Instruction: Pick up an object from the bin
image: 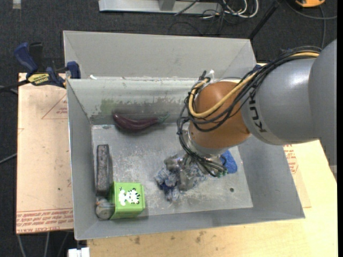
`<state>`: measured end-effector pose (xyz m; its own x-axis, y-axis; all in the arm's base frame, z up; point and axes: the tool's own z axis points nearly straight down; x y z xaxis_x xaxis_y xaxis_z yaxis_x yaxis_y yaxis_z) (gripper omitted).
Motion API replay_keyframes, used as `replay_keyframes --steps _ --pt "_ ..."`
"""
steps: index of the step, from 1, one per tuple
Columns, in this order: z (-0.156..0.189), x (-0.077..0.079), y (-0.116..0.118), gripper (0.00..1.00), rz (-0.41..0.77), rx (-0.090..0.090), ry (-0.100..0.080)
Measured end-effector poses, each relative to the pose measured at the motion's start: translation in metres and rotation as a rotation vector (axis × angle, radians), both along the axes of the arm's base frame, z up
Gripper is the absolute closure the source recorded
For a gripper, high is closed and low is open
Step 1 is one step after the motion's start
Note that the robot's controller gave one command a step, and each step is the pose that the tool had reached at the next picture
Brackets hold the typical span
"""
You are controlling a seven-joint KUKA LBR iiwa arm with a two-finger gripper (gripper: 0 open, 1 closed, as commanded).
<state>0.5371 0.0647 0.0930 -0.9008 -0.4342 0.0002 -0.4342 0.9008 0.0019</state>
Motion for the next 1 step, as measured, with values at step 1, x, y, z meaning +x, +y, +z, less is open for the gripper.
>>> replay_keyframes --steps 1 --pt "0.1569 -0.0011 -0.0071 1.00 -0.006 0.000 -0.005"
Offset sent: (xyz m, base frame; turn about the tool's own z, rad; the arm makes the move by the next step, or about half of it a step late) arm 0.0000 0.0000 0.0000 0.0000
